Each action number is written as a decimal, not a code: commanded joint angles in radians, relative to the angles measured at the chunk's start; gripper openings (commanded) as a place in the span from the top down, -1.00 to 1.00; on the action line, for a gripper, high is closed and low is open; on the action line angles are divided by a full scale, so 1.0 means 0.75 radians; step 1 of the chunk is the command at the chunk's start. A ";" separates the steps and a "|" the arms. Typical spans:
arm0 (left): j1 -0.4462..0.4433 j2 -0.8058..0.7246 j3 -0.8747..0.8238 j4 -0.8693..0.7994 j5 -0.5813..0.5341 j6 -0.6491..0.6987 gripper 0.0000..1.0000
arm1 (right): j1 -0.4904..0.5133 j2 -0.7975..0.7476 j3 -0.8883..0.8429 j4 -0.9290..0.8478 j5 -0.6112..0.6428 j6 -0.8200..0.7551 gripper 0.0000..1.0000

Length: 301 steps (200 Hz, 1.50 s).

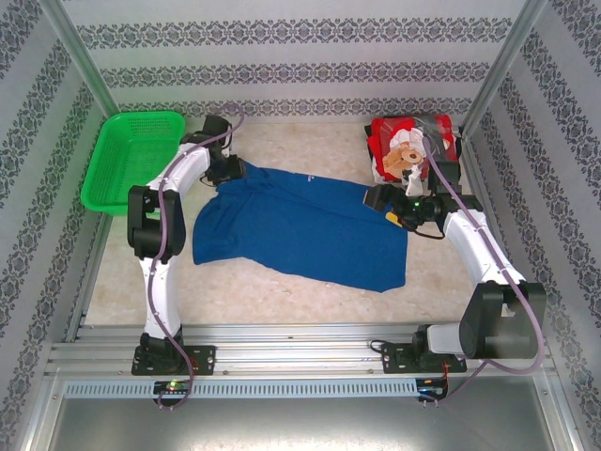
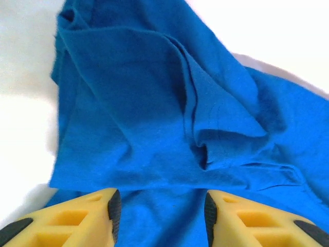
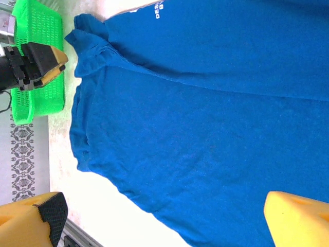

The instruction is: Fold and stack the t-shirts

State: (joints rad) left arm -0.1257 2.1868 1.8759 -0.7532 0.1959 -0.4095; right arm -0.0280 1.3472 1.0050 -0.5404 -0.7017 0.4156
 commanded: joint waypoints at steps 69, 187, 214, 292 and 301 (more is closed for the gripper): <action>-0.035 0.113 0.046 0.088 0.140 -0.343 0.06 | 0.013 0.006 -0.017 0.035 -0.030 -0.007 -0.96; -0.063 0.170 0.042 0.214 0.166 -0.465 0.17 | 0.016 0.034 -0.012 0.048 -0.043 -0.005 -0.96; -0.061 0.175 0.045 0.194 0.158 -0.458 0.31 | 0.017 0.034 -0.009 0.045 -0.044 -0.006 -0.96; -0.075 0.097 0.044 0.173 0.174 -0.411 0.99 | 0.018 0.014 -0.014 0.040 -0.034 -0.006 -0.96; -0.085 0.077 0.031 0.175 0.181 -0.412 1.00 | 0.017 0.013 -0.015 0.041 -0.034 -0.006 -0.97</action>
State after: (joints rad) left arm -0.1696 2.2963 1.8854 -0.6151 0.3145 -0.7383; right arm -0.0280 1.3651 1.0050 -0.5186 -0.7094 0.4160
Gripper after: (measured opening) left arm 0.051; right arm 0.981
